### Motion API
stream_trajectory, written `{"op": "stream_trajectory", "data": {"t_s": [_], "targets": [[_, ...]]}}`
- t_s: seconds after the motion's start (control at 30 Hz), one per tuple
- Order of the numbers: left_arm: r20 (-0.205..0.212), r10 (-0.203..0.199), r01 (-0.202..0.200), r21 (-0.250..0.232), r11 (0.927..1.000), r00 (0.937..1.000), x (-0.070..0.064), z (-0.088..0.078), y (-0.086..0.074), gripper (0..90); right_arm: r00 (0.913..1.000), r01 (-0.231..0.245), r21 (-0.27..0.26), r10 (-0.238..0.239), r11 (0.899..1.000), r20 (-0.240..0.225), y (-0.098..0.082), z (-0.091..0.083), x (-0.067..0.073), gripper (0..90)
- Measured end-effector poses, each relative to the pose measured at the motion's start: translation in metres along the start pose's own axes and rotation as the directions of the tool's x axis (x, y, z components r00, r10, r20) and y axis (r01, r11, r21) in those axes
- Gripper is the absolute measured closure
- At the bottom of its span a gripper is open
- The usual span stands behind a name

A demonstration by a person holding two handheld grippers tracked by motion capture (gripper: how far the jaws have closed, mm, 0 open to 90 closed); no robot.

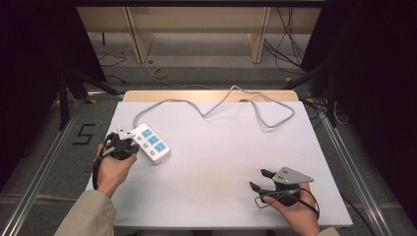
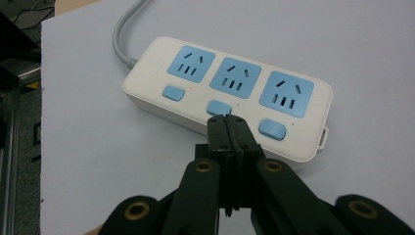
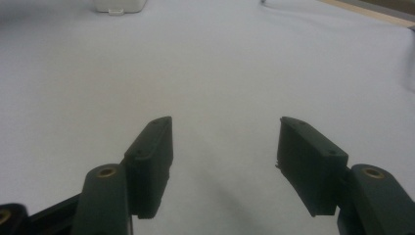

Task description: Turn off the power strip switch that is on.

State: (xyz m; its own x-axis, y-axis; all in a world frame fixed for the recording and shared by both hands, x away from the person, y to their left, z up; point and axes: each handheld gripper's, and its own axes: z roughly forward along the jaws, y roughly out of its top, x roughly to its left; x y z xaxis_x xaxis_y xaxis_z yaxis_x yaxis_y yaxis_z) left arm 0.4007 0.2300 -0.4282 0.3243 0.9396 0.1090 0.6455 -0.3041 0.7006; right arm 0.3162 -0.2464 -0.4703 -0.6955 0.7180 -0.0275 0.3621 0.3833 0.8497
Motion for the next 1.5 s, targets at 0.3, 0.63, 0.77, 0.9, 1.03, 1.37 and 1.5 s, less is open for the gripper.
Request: {"op": "stream_trajectory", "data": {"t_s": [0.3,0.63,0.77,0.9,1.03,1.37,1.5], "targets": [[-0.003,-0.005,0.005,0.001,1.0000,1.0000,0.004,0.000,0.003,89.7,1.0000,-0.001,0.000,0.001,1.000,0.000,0.000,0.000,0.000,39.3],[-0.002,0.001,-0.001,0.008,1.0000,1.0000,0.005,0.001,0.009,89.7,1.0000,-0.001,0.004,0.001,1.000,-0.002,0.000,0.000,0.000,39.2],[-0.004,0.000,0.000,0.016,0.9999,1.0000,0.007,0.001,0.011,89.7,1.0000,-0.002,0.004,0.002,1.000,-0.003,0.000,0.001,0.000,39.2],[-0.006,-0.007,0.007,0.025,0.9997,1.0000,0.010,0.004,0.013,89.7,1.0000,-0.003,0.005,0.003,1.000,-0.004,0.000,0.001,0.000,39.2],[-0.008,-0.007,0.008,0.030,0.9995,0.9999,0.012,0.006,0.016,89.7,1.0000,-0.003,0.005,0.003,1.000,-0.006,0.000,0.001,0.000,39.3],[-0.019,-0.005,0.006,0.054,0.9985,0.9998,0.018,0.014,0.026,89.7,0.9999,-0.005,0.005,0.005,1.000,-0.010,-0.001,0.002,0.000,39.3],[-0.021,-0.005,0.006,0.062,0.9981,0.9998,0.020,0.015,0.028,89.7,0.9999,-0.004,0.006,0.004,1.000,-0.010,-0.001,0.002,0.000,39.3]]}}
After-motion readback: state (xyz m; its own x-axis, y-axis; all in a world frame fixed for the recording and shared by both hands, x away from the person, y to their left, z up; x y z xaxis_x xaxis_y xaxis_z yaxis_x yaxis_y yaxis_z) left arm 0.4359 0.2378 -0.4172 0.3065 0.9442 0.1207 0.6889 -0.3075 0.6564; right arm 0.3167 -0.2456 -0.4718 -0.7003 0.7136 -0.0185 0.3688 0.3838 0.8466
